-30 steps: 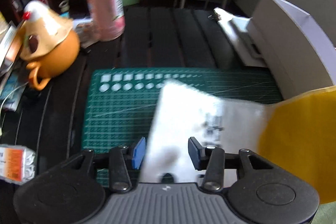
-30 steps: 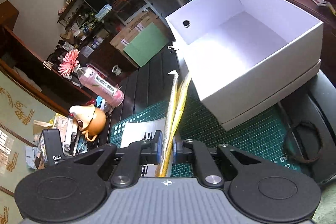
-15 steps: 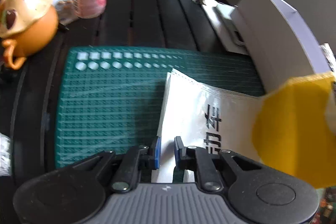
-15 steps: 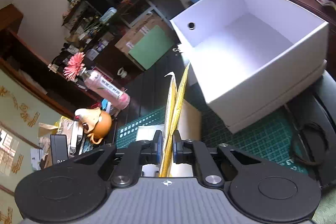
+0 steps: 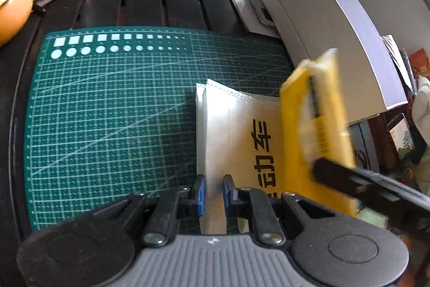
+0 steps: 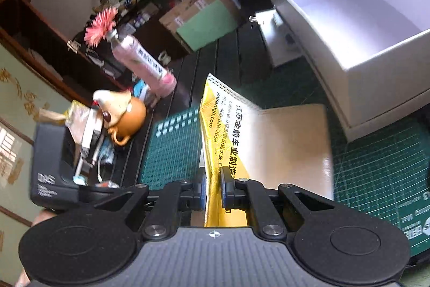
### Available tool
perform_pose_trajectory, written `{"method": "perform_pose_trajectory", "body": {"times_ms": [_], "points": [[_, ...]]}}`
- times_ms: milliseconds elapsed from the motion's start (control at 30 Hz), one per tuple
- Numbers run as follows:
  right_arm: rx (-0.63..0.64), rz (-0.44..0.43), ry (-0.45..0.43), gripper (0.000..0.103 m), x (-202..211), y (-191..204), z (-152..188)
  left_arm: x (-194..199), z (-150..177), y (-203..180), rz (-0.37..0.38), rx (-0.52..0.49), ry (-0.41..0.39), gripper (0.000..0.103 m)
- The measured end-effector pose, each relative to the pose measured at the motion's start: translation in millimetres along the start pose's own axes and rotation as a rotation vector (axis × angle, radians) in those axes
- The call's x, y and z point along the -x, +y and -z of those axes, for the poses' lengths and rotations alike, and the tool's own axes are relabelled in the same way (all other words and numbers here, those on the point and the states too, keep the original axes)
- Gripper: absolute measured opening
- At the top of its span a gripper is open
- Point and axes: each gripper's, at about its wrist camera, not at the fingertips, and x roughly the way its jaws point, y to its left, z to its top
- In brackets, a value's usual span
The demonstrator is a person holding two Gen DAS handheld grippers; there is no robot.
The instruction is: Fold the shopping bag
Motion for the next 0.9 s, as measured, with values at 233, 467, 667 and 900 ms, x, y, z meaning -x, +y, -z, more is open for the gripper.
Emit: {"method": "perform_pose_trajectory", "body": {"times_ms": [233,467,667,900], "points": [[-0.023,0.009,0.0,0.028,-20,1,11,9,-1,5,0.007,0.018,-0.033,0.013],[-0.013,0.044,0.043,0.047,-41,4,20,36,-7,28,-0.019,0.11,-0.178,0.016],[0.007,0.054,0.053,0.057,-46,6,25,35,-12,9,0.075,0.052,-0.235,0.016],[0.018,0.058,0.087,0.056,-42,4,26,2,-18,-14,0.052,-0.035,-0.161,0.015]]}}
